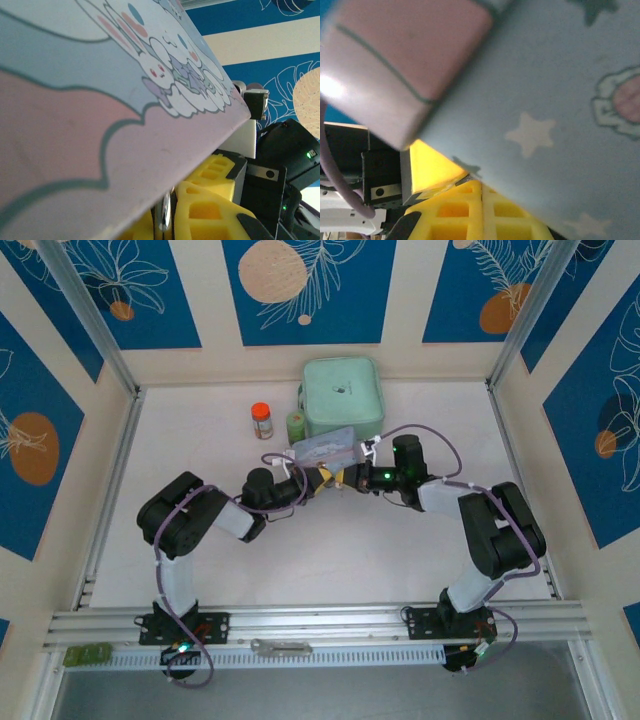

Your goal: Unlock the padlock with the key

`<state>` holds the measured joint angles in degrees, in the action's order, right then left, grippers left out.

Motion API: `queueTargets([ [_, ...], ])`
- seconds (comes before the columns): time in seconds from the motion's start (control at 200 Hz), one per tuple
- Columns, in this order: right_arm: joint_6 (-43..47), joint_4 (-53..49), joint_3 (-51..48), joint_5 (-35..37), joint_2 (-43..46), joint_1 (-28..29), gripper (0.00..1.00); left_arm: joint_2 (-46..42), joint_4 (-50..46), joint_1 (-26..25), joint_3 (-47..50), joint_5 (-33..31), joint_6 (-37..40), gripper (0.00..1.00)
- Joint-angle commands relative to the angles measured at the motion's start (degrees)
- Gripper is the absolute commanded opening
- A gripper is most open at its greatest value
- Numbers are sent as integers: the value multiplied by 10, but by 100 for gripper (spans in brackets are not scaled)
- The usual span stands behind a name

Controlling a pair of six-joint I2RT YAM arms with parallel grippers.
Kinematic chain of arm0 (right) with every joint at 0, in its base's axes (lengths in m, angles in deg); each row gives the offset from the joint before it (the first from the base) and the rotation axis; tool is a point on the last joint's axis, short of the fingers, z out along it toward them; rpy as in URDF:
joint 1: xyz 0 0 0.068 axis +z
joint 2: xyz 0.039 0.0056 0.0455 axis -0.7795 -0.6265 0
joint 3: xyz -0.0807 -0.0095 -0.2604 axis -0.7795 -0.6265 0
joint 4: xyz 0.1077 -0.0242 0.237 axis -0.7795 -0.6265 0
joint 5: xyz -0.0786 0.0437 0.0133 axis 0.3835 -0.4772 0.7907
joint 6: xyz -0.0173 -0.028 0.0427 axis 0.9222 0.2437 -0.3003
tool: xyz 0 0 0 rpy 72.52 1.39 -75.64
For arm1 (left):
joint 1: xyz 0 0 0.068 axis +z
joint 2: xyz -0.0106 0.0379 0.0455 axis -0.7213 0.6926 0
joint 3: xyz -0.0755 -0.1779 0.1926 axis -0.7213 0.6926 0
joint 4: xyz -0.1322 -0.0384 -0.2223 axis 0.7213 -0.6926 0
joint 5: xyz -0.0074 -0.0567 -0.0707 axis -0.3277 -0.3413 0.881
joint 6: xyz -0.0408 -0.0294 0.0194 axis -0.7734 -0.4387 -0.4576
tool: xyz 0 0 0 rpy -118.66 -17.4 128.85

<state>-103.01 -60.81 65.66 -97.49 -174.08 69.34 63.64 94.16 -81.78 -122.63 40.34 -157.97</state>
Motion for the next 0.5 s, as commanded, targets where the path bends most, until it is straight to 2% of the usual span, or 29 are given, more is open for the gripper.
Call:
queueTargets([
  [0.0,-25,36,-35,43,25,4,0,-2,59,-16,5,-6,-6,0],
  [0.19,-14,10,-56,66,58,1,0,-7,41,-16,18,-50,3,0],
  [0.385,7,-39,-71,64,94,-15,0,-36,-100,-13,5,-84,108,0],
  [0.495,15,-70,-89,74,130,-26,0,-37,-138,-12,-5,-114,137,0],
])
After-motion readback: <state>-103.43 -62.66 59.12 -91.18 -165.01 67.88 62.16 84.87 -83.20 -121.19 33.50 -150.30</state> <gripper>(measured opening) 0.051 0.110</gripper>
